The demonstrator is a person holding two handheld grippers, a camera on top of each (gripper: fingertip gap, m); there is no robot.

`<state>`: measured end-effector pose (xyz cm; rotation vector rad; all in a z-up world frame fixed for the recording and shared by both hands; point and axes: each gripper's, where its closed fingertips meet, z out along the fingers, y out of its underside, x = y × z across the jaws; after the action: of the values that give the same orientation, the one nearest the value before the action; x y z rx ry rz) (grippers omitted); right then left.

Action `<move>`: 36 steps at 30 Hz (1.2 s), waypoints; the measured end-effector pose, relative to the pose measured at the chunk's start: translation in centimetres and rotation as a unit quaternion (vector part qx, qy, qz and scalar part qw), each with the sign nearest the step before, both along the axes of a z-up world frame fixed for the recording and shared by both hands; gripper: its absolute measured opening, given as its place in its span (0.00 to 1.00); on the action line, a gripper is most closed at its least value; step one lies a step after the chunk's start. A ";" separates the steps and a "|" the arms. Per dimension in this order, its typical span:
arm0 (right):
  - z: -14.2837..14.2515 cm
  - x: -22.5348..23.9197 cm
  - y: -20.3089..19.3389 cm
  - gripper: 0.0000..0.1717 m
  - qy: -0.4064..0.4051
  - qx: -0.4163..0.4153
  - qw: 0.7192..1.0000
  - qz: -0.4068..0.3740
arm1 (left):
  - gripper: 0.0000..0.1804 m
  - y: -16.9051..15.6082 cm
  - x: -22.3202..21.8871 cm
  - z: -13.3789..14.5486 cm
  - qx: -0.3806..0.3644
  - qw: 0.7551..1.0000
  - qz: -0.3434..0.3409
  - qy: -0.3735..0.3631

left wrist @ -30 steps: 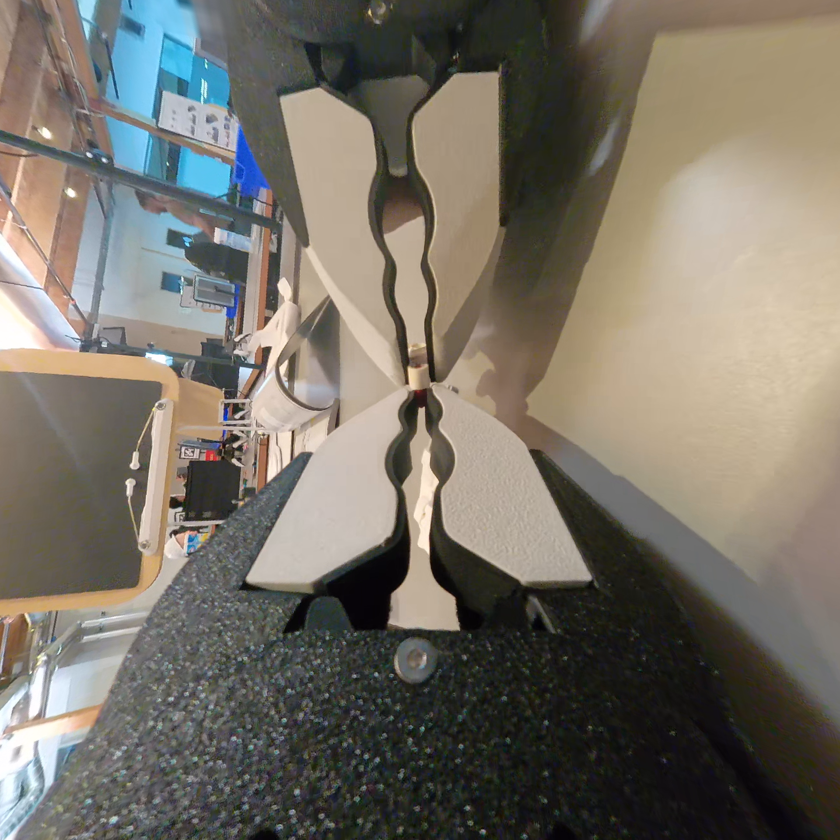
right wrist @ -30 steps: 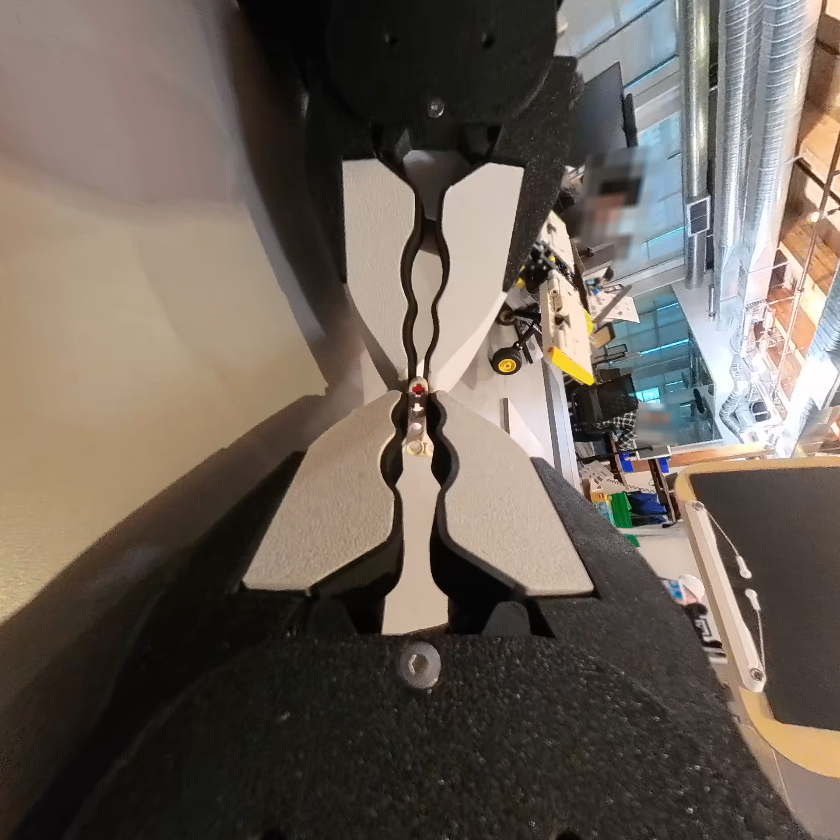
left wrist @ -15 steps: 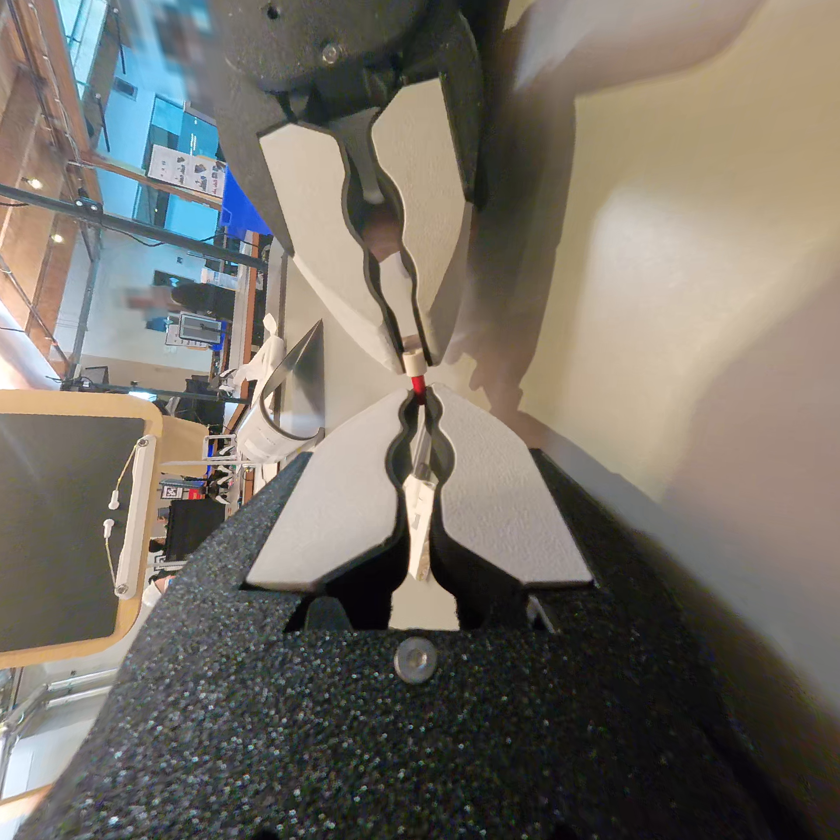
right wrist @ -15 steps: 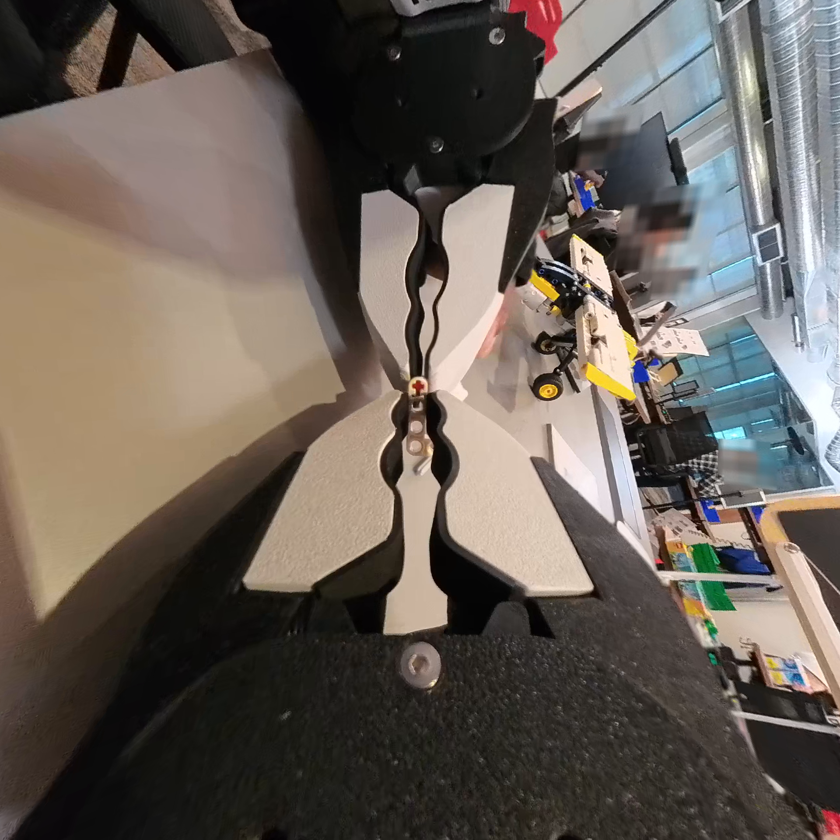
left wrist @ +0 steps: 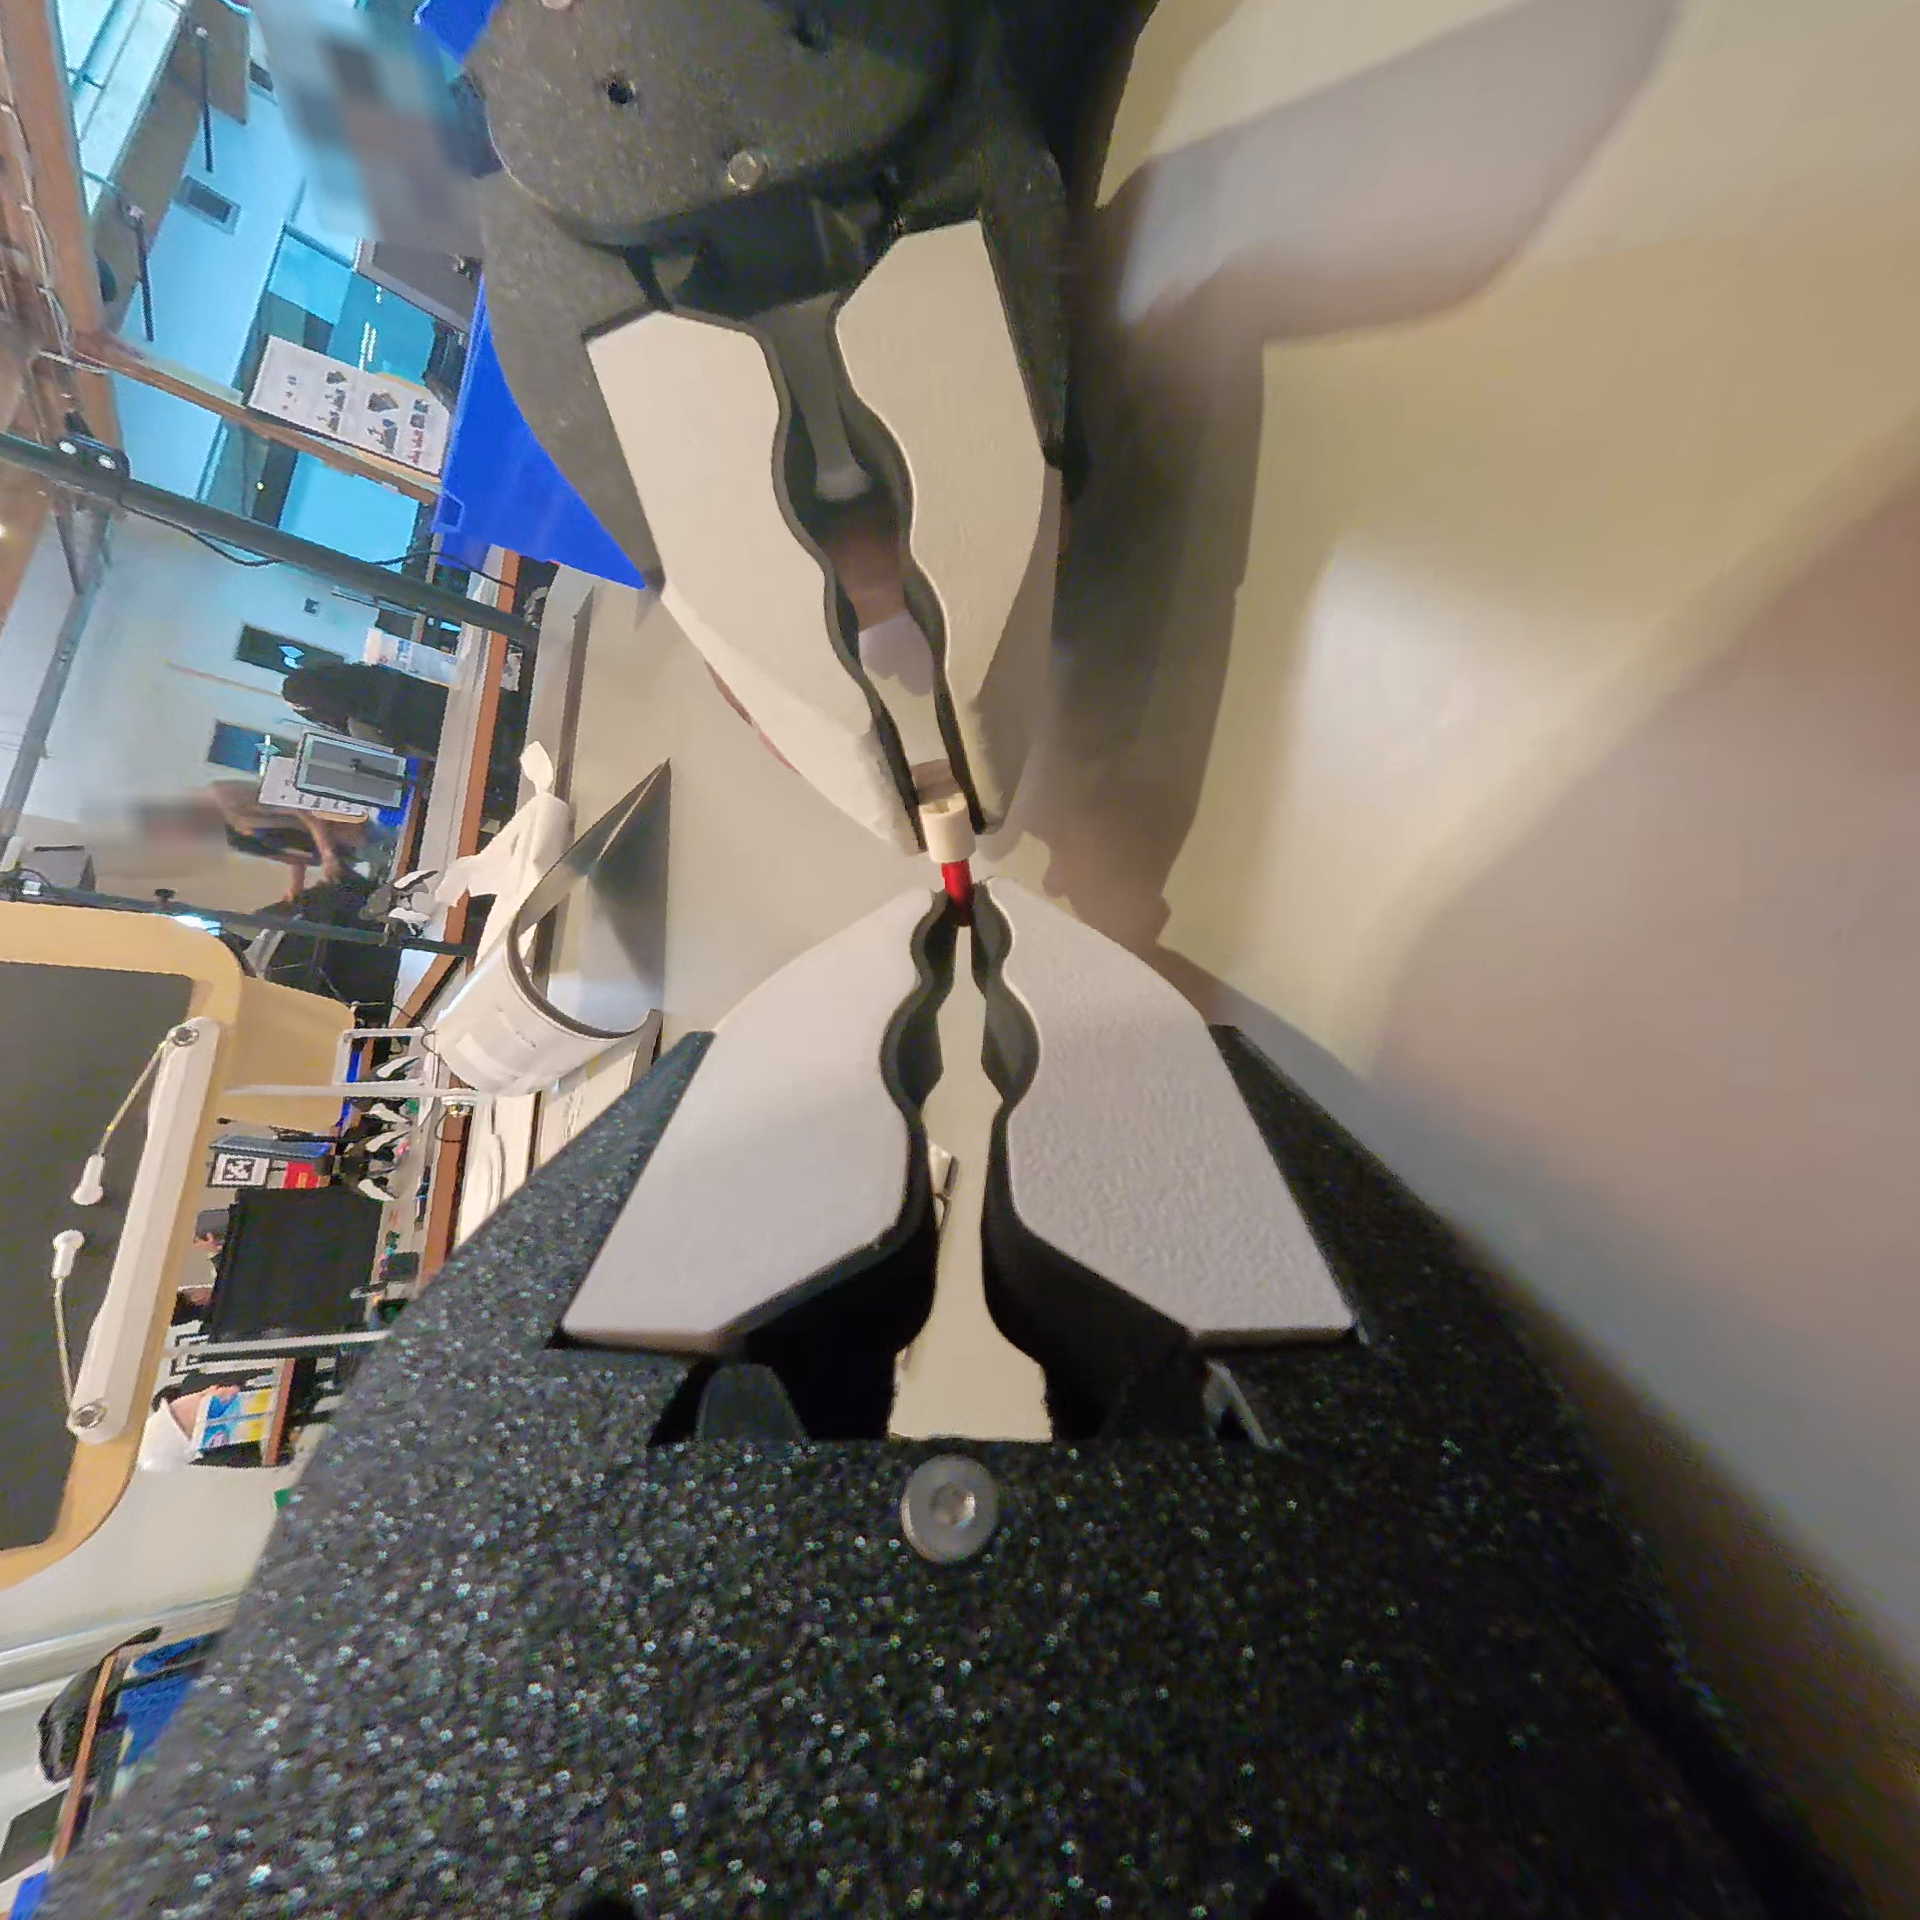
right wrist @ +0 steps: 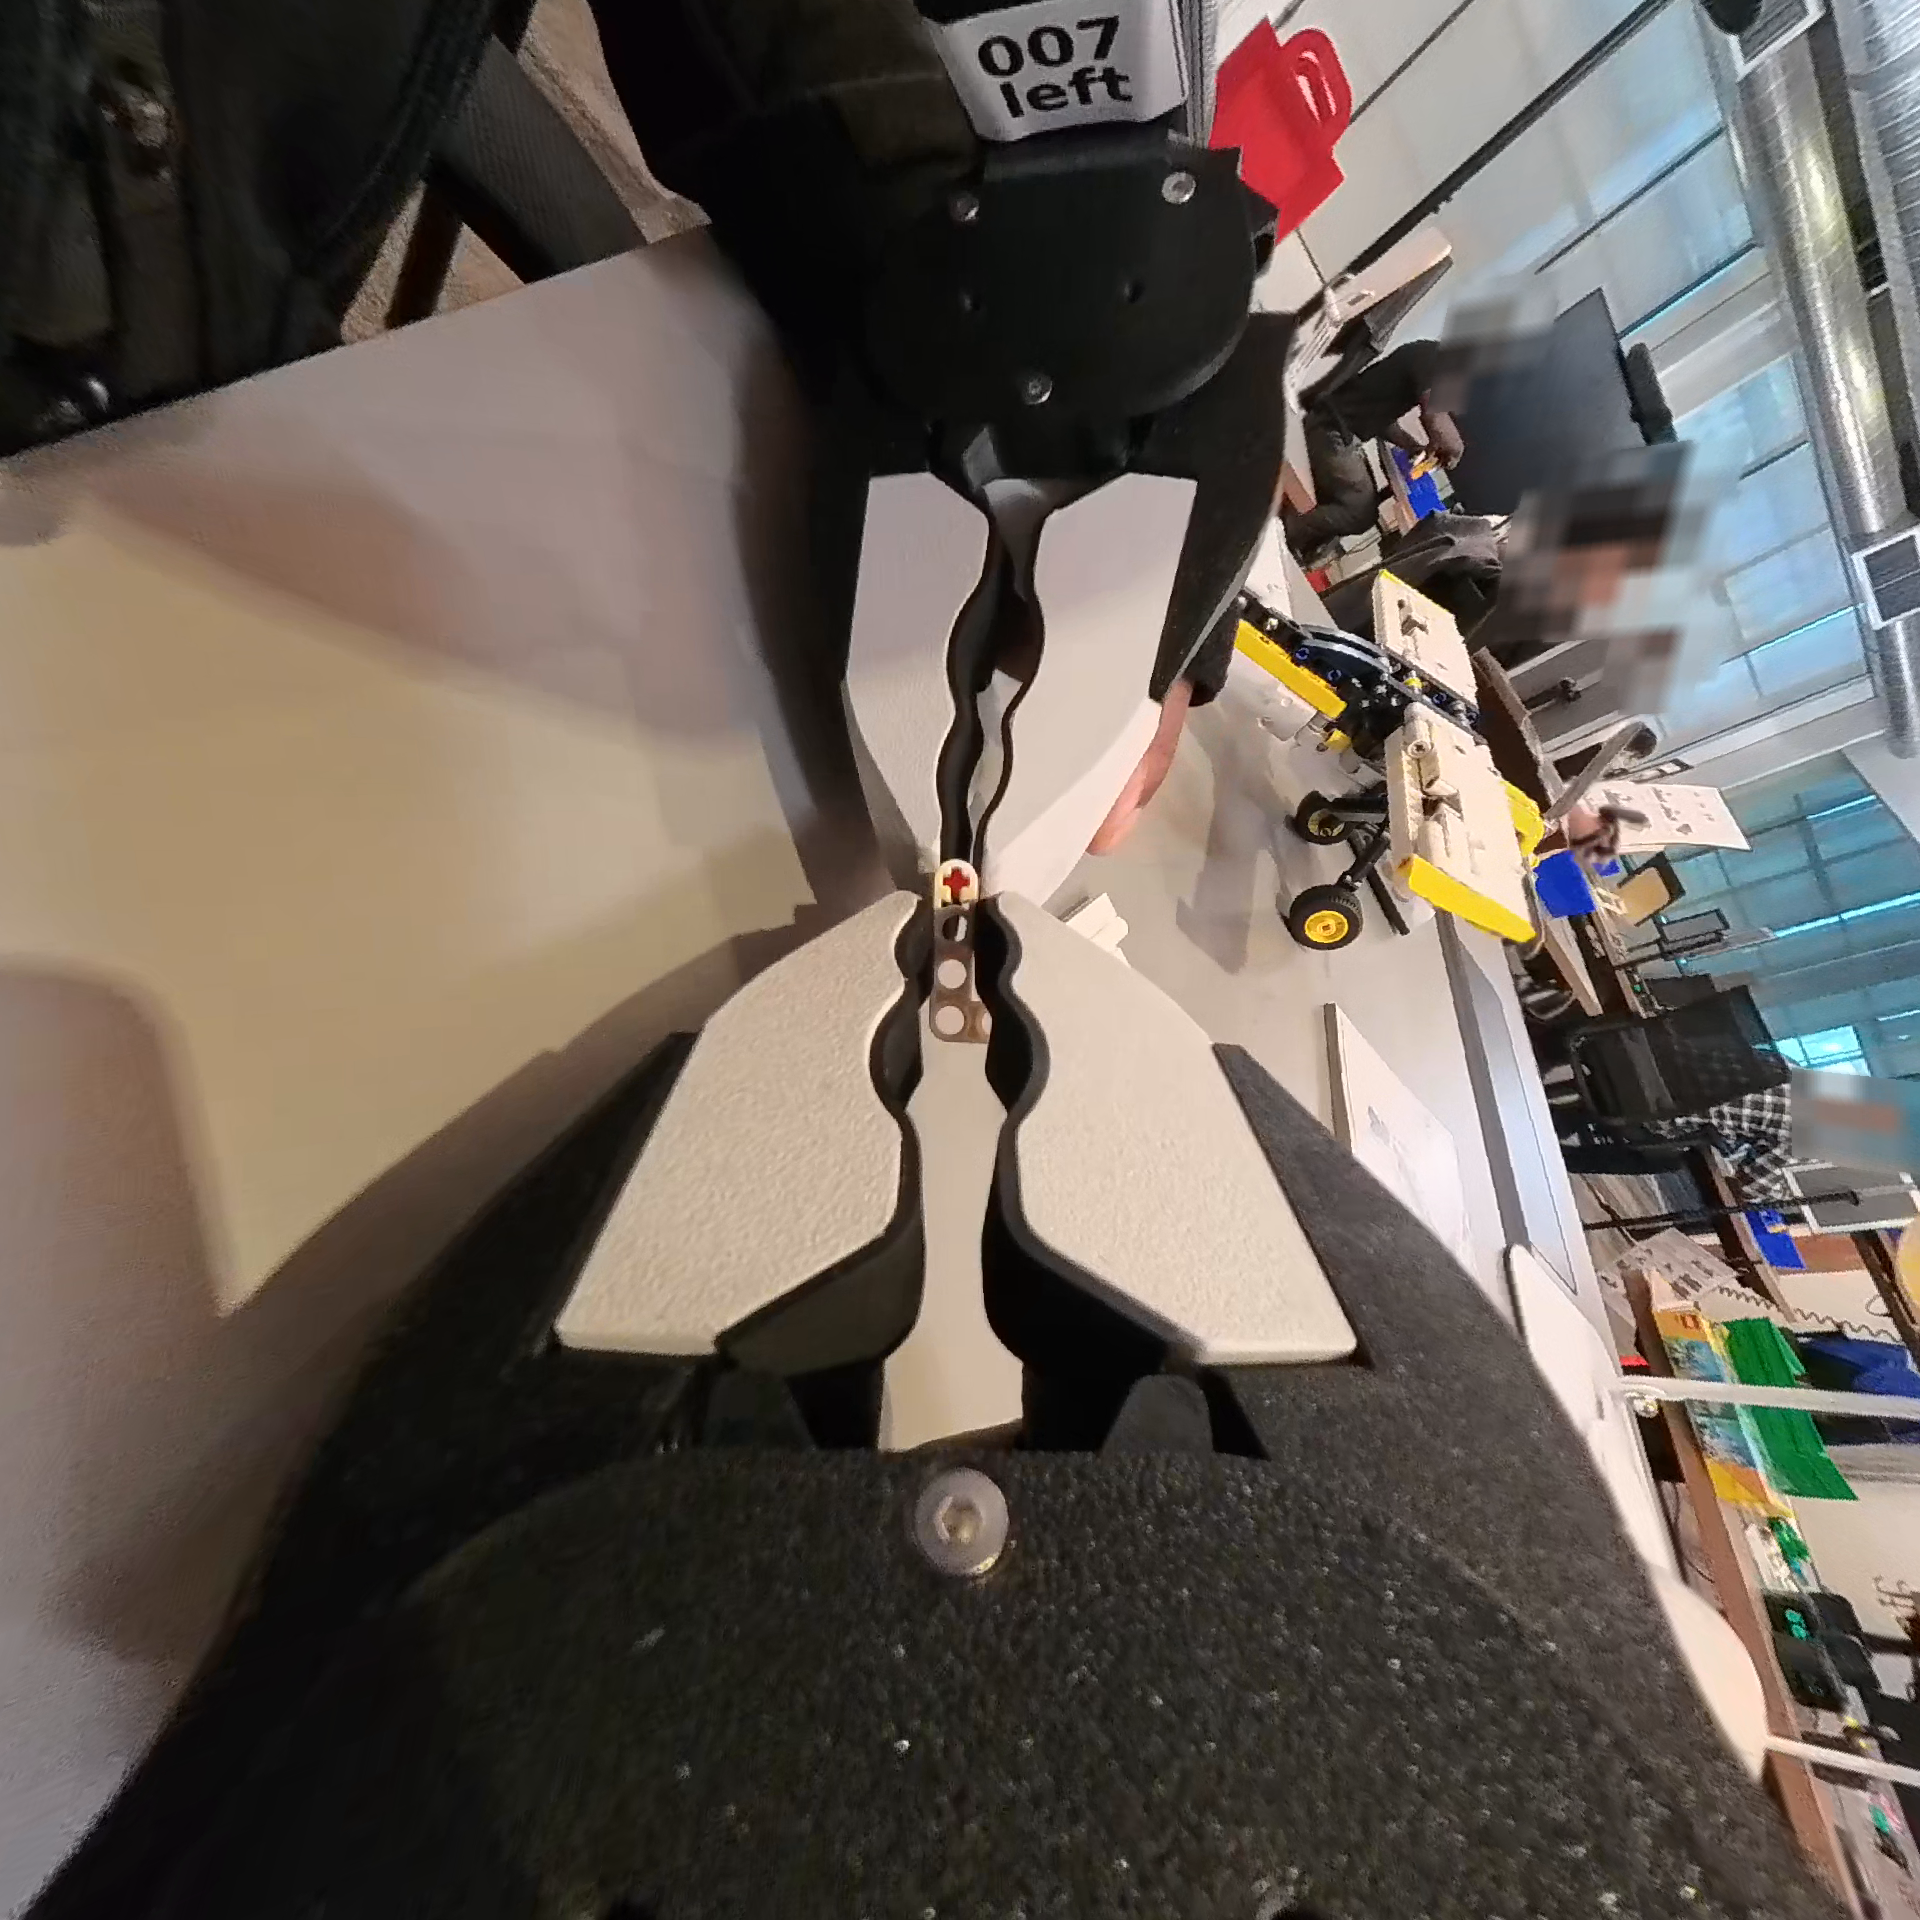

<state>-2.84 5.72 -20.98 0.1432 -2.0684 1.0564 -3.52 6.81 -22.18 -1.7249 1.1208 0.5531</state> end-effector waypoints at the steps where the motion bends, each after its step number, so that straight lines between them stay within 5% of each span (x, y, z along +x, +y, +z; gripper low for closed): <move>1: 0.0 -0.1 0.1 0.04 0.001 0.000 1.000 0.000 | 0.02 0.0 -0.1 -0.1 -0.003 1.000 0.004 0.000; 12: -1.3 -1.7 0.0 0.05 0.076 0.082 0.992 -0.060 | 0.02 0.3 -1.4 -1.2 -0.033 0.998 0.042 0.015; 16: 0.0 -0.9 -0.1 0.04 0.084 0.050 0.994 -0.041 | 0.02 -0.2 -3.3 -1.5 -0.036 0.997 0.064 0.030; 29: -1.4 -1.9 1.3 0.07 0.024 0.065 0.995 -0.065 | 0.02 -1.0 -5.0 -0.6 -0.044 0.992 0.097 -0.064; 36: -1.0 -2.0 1.1 0.11 0.003 0.047 0.996 -0.079 | 0.02 -1.1 -4.9 -1.0 -0.048 0.992 0.107 -0.052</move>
<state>-4.84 6.83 -21.98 0.0286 -2.0876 0.8637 -8.44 5.71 -23.18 -1.9498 0.9076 0.5395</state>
